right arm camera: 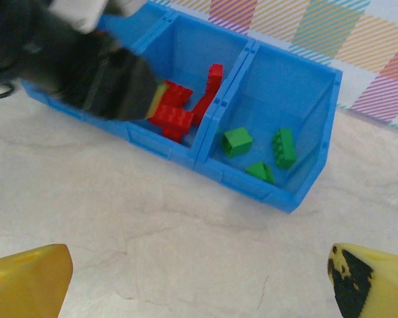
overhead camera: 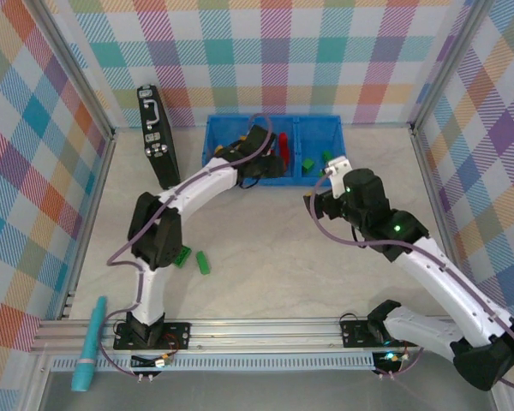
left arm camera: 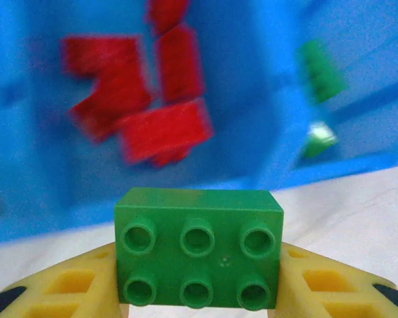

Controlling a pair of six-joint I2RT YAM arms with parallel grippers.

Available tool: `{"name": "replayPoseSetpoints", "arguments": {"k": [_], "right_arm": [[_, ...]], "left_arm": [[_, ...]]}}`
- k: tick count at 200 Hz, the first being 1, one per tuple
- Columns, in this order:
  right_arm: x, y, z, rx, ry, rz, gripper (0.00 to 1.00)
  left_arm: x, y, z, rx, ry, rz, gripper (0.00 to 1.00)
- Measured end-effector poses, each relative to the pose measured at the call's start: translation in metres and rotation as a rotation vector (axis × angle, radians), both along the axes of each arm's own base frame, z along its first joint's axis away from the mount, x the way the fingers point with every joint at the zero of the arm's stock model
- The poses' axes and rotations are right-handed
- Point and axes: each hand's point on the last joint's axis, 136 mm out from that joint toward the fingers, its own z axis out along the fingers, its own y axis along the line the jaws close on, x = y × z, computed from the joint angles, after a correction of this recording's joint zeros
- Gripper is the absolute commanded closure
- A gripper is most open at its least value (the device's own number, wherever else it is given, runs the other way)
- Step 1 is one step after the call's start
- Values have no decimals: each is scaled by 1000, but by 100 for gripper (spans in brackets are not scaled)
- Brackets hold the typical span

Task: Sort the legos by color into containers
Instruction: Place the lego in the container.

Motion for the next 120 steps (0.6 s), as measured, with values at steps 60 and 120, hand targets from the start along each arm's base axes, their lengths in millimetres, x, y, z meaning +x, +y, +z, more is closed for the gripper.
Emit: {"name": "replayPoseSetpoints", "arguments": {"k": [60, 120], "right_arm": [[-29, 7, -65, 108, 197, 22, 1], [-49, 14, -111, 178, 362, 21, 1]], "left_arm": [[40, -100, -7, -219, -40, -110, 60], [62, -122, -4, -341, -67, -65, 42]]}}
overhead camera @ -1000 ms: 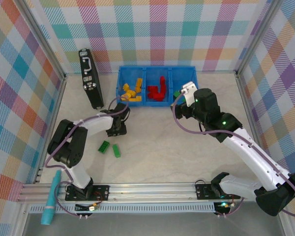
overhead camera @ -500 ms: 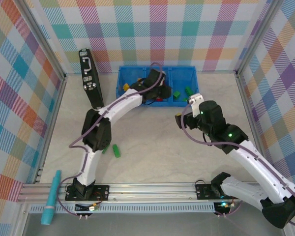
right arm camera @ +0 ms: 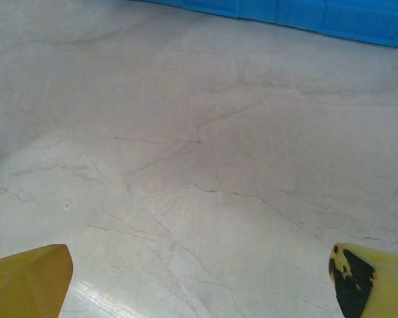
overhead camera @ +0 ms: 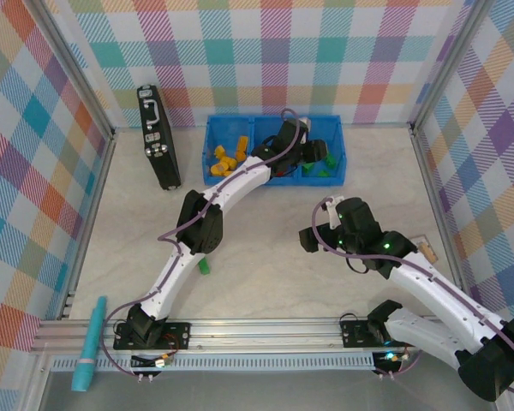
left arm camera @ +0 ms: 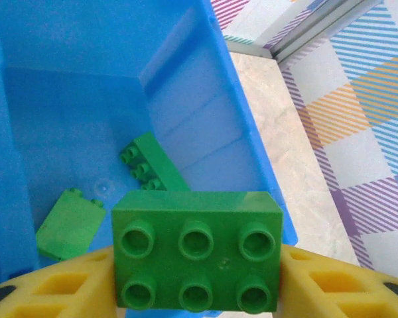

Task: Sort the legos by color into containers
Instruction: Place the lego in the container, then pick up the lego from the bottom-left of the table.

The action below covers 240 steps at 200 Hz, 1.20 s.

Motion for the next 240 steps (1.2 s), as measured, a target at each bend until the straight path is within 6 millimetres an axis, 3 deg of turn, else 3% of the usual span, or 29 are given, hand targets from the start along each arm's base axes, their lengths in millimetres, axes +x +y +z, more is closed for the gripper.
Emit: {"name": "replayPoseSetpoints", "arguments": {"k": [24, 69, 103, 118, 131, 156, 176, 197, 240], "right_arm": [[0, 3, 2, 25, 4, 2, 1], [-6, 18, 2, 62, 24, 47, 1], [-12, 42, -7, 81, 65, 115, 0], [-15, 58, -17, 87, 98, 152, 0], [-19, 74, -28, 85, 131, 191, 1], [-32, 107, -53, 61, 217, 262, 1], [-39, 142, -59, 67, 264, 315, 1], [-45, 182, -56, 91, 290, 367, 1], [-54, 247, -60, 102, 329, 440, 2]], "left_arm": [[2, -2, 4, -30, -1, 10, 30], [3, -1, 6, -29, -10, 3, 32], [-7, 30, 24, 44, -15, -9, 33], [-16, 62, 55, 79, -40, 3, 32], [-25, 100, 96, 101, -90, 33, 32], [-57, 196, 187, 115, -223, 154, 31], [-98, 274, 229, 145, -298, 278, 30], [-144, 323, 232, 204, -311, 347, 28], [-215, 389, 171, 412, -179, 397, 23]]}}
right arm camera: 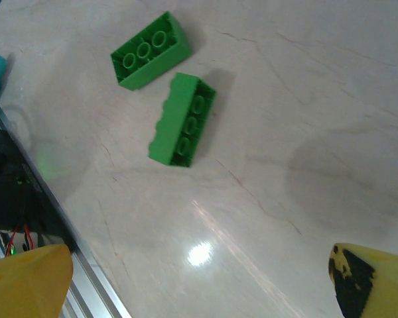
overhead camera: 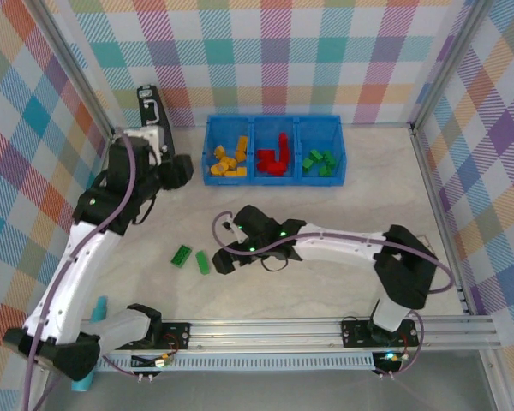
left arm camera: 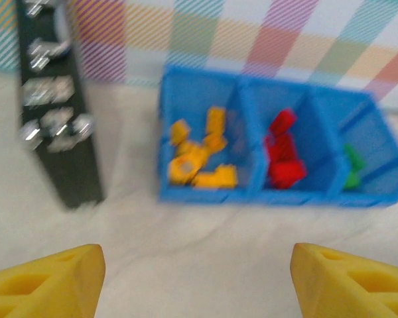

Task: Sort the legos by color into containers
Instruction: Pick up the lego from the bottom-left of the table.

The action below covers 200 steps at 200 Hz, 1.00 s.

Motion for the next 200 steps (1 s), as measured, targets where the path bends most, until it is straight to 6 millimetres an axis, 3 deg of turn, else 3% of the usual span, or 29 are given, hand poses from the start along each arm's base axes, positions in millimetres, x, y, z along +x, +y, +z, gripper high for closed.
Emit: {"name": "replayPoseSetpoints", "arguments": {"k": [20, 43, 85, 117, 154, 200], "right_arm": [[-1, 19, -12, -23, 1, 20, 3], [4, 33, -25, -57, -21, 38, 5], [19, 67, -35, -95, -72, 74, 9], [25, 81, -49, -144, -98, 98, 17], [22, 68, -73, -252, -86, 114, 28], [24, 60, -83, -324, -80, 122, 56]], "left_arm": [[-31, 24, -14, 72, 34, 25, 18], [-66, 44, -11, 141, 16, 49, 13], [-108, 70, -15, 202, -27, 104, 7], [-120, 77, -23, 218, -22, 120, 5], [-125, 79, -20, 222, -44, 124, 3], [-127, 78, -13, 241, -64, 113, 1]]}}
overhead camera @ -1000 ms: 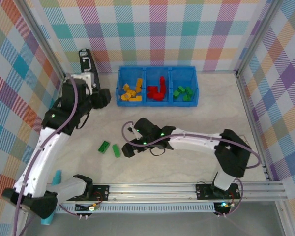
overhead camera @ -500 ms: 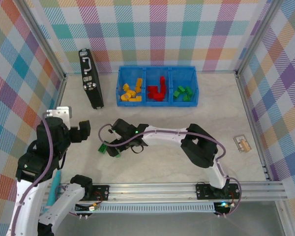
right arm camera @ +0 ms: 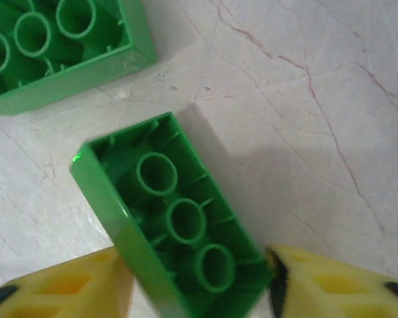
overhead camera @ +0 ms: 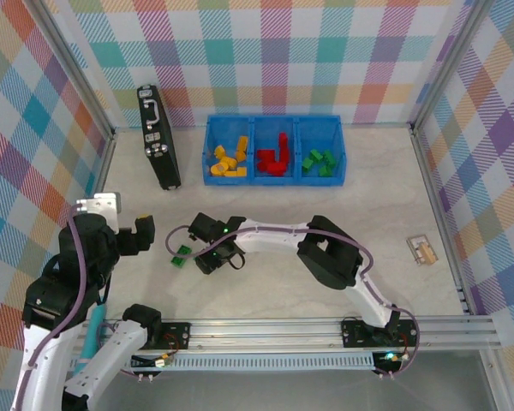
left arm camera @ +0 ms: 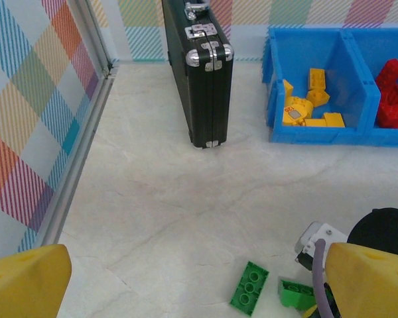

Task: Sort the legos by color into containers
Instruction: Pick up the lego from the bottom-left of the table, then place the lego in the container.

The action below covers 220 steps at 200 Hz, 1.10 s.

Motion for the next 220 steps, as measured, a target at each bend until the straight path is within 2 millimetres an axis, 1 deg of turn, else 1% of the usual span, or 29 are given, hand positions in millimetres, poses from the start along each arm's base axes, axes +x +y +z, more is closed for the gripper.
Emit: {"name": "replayPoseSetpoints", "arguments": {"k": [34, 50, 60, 71, 80, 88, 101, 108, 118, 135, 143, 151, 160, 169, 181, 196, 209, 220], "right_arm": [[0, 2, 2, 1, -2, 6, 67], [1, 3, 4, 4, -5, 10, 70], [1, -1, 3, -8, 0, 11, 71], [4, -5, 5, -11, -1, 4, 72], [4, -12, 8, -19, 2, -2, 73], [7, -22, 12, -29, 5, -14, 74], [17, -42, 28, -32, 0, -51, 74], [28, -55, 41, -28, -11, -80, 74], [50, -75, 65, -10, -46, -132, 75], [93, -110, 115, 47, -149, -226, 74], [113, -131, 141, 69, -213, -271, 74], [133, -153, 162, 76, -274, -320, 74], [153, -176, 182, 78, -334, -366, 74], [171, -196, 196, 70, -387, -407, 74], [193, -218, 206, 51, -438, -450, 74], [217, -240, 206, 16, -476, -492, 74], [239, -256, 197, -16, -486, -527, 74], [256, -267, 183, -43, -486, -551, 74]], "left_arm": [[0, 0, 10, 29, -26, -12, 0], [1, -1, 12, 46, -28, -18, 0], [2, -1, 14, 56, -27, -23, 0], [4, -3, 17, 63, -32, -33, 0], [5, -6, 19, 69, -37, -51, 0], [5, -9, 20, 72, -40, -71, 0], [6, -13, 22, 82, -49, -93, 0], [7, -15, 23, 85, -56, -106, 0], [7, -17, 24, 91, -61, -123, 0], [8, -20, 25, 105, -65, -143, 0], [8, -21, 27, 110, -69, -149, 0], [9, -22, 28, 117, -75, -158, 0], [9, -23, 29, 122, -81, -168, 0], [9, -26, 29, 129, -82, -183, 0], [8, -29, 31, 136, -86, -208, 0], [6, -34, 37, 142, -101, -246, 0], [3, -37, 44, 145, -120, -278, 0], [-1, -40, 50, 142, -141, -307, 0]]}}
